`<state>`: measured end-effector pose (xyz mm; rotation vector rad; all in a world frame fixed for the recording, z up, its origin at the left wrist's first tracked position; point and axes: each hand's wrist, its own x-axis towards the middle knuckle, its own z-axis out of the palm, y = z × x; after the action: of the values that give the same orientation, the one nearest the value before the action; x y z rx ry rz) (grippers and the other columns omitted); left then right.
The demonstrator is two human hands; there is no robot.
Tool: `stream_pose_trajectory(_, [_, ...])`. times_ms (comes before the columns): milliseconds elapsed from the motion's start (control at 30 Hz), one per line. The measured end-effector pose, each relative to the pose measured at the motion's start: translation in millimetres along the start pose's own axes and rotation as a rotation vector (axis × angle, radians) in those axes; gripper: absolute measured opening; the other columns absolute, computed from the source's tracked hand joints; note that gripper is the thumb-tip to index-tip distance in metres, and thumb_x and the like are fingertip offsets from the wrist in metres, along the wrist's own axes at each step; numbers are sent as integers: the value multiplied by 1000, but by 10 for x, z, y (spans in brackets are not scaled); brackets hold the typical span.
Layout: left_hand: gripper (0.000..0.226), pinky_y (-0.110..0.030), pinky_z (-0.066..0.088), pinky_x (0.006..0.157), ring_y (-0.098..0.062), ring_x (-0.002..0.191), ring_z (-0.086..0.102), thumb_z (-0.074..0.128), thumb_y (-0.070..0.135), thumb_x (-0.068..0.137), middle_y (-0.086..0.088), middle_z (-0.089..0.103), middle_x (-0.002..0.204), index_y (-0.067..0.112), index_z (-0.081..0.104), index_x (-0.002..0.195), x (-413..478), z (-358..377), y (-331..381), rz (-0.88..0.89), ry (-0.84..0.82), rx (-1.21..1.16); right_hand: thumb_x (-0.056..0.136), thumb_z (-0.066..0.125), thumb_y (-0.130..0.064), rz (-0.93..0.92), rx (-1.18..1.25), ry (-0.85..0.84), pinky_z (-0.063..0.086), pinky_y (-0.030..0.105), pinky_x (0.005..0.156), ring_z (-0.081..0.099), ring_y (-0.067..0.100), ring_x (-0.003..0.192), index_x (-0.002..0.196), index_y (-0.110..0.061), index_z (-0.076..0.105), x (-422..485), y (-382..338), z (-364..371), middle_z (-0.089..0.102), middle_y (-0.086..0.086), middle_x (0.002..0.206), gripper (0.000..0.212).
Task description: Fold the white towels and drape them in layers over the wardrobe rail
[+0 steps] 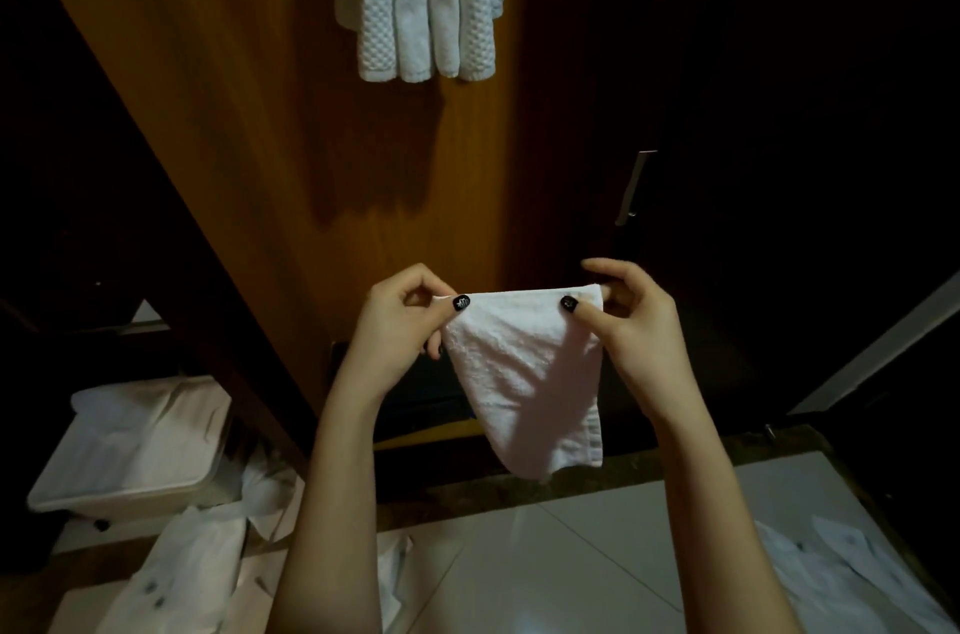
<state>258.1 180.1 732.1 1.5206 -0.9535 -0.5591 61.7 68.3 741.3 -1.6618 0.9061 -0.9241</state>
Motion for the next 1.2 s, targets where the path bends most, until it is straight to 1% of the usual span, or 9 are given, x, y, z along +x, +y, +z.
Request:
stream_pose_trajectory(200, [17, -19, 46, 49, -14, 50, 63, 65, -1, 87, 0, 66, 62, 16, 66, 91, -43, -54, -5, -81, 16, -14, 86, 73, -19, 17, -103, -39, 54, 18, 60, 67, 9, 82, 85, -22, 71, -21, -56, -25, 71, -5, 86, 4])
stream_pose_trajectory(367, [22, -21, 52, 59, -21, 69, 72, 64, 3, 89, -6, 72, 84, 9, 68, 110, -152, -78, 60, -150, -105, 44, 87, 72, -17, -16, -82, -116, 54, 22, 79, 65, 2, 98, 91, -33, 73, -94, -139, -49, 71, -15, 97, 17])
stream_pose_trajectory(467, [33, -19, 53, 62, -21, 76, 73, 64, 3, 89, -6, 71, 98, 16, 65, 119, -214, 19, 209, -143, -246, 51, 88, 70, -14, -125, -146, -192, 47, 11, 85, 60, -7, 103, 100, -34, 70, -156, -204, 28, 68, -21, 101, 24])
stream_pose_trajectory(667, [15, -22, 49, 57, -17, 61, 64, 66, 7, 89, -7, 57, 96, 18, 73, 97, -200, 150, 172, 4, -266, 182, 89, 67, -6, -233, -199, -226, 44, 7, 84, 60, -6, 99, 98, -31, 68, -201, -214, 23, 67, -17, 99, 27])
stream_pose_trajectory(800, [10, -20, 47, 71, -7, 75, 57, 71, 11, 84, 0, 59, 86, 19, 71, 78, -204, 195, 163, 96, -215, 223, 87, 71, -12, -105, -221, -81, 52, 17, 86, 61, -2, 101, 112, -28, 69, -209, -121, 25, 65, -18, 103, 30])
stream_pose_trajectory(900, [18, -13, 37, 75, -5, 85, 50, 69, 17, 86, 7, 57, 88, 32, 63, 77, -198, 205, 172, 140, -236, 278, 85, 74, -16, -24, -220, -50, 57, 26, 79, 65, 1, 89, 98, -25, 71, -205, -60, 32, 69, -13, 93, 17])
stream_pose_trajectory(967, [20, -8, 32, 77, -2, 92, 44, 65, 20, 89, 13, 55, 90, 36, 59, 78, -217, 191, 186, 159, -250, 337, 86, 72, -16, -63, -202, -72, 55, 23, 72, 65, 0, 83, 85, -26, 68, -226, -69, 39, 69, -12, 84, 12])
stream_pose_trajectory(1067, [15, -6, 31, 76, 0, 96, 43, 63, 22, 90, 16, 54, 92, 34, 60, 81, -236, 149, 242, 161, -257, 392, 91, 65, -14, -158, -171, -148, 52, 19, 72, 63, 3, 87, 89, -27, 63, -269, -91, 63, 65, -13, 89, 13])
stream_pose_trajectory(1200, [7, -16, 44, 65, -2, 75, 56, 65, 23, 89, 11, 57, 91, 27, 71, 92, -212, 83, 294, 151, -223, 399, 93, 61, -8, -179, -7, -223, 55, 27, 79, 66, 11, 93, 98, -24, 64, -272, -122, 91, 67, -7, 95, 17])
